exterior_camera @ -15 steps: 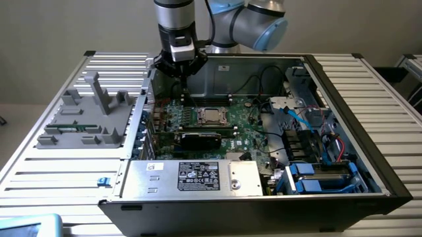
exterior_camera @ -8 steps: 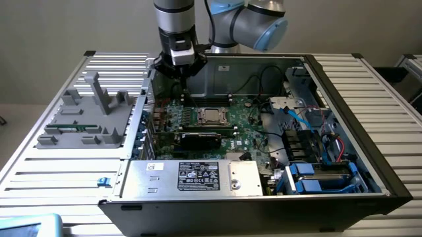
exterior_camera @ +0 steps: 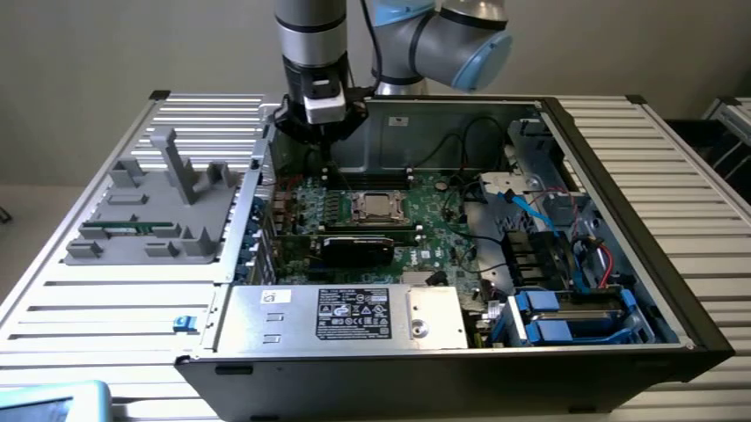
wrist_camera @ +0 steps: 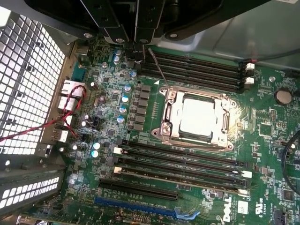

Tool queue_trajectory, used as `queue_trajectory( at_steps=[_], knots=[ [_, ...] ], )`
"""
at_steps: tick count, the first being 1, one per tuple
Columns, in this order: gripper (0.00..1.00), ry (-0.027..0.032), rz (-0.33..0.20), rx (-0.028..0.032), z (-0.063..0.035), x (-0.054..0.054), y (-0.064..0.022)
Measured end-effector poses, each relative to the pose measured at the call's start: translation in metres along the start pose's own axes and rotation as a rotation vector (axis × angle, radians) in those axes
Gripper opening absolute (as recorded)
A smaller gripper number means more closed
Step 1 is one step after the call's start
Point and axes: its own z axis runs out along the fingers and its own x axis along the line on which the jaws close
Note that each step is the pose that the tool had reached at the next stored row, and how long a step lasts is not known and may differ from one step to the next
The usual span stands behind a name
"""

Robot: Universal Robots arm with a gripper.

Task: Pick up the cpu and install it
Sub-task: 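Install the first cpu locking lever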

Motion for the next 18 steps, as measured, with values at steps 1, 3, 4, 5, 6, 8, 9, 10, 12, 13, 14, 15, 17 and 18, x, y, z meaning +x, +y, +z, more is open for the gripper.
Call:
queue_trajectory(
  at_steps=[1, 3, 4, 5, 6, 8, 9, 10, 12, 13, 14, 15, 17, 18],
  knots=[
    [0.11, -0.0006, 0.001, 0.0013, 0.0012, 0.000, 0.0003],
    [0.11, -0.0017, 0.005, 0.0039, 0.0035, 0.000, 0.0007],
    [0.11, -0.0019, 0.006, 0.0054, 0.0047, 0.000, 0.0010],
    [0.11, -0.0020, 0.008, 0.0071, 0.0060, 0.000, 0.0012],
    [0.11, -0.0018, 0.009, 0.0088, 0.0073, 0.000, 0.0014],
    [0.11, -0.0016, 0.012, 0.0120, 0.0099, 0.000, 0.0019],
    [0.11, -0.0014, 0.013, 0.0137, 0.0112, 0.000, 0.0021],
    [0.11, -0.0013, 0.015, 0.0153, 0.0125, 0.000, 0.0023],
    [0.11, -0.0011, 0.017, 0.0187, 0.0149, 0.000, 0.0027],
    [0.11, -0.0009, 0.019, 0.0210, 0.0163, 0.000, 0.0029],
    [0.11, -0.0002, 0.020, 0.0235, 0.0173, 0.000, 0.0031],
    [0.11, 0.0004, 0.022, 0.0262, 0.0182, 0.000, 0.0033],
    [0.11, 0.0018, 0.026, 0.0326, 0.0191, 0.001, 0.0037],
    [0.11, 0.0027, 0.028, 0.0358, 0.0193, 0.002, 0.0038]
  ],
)
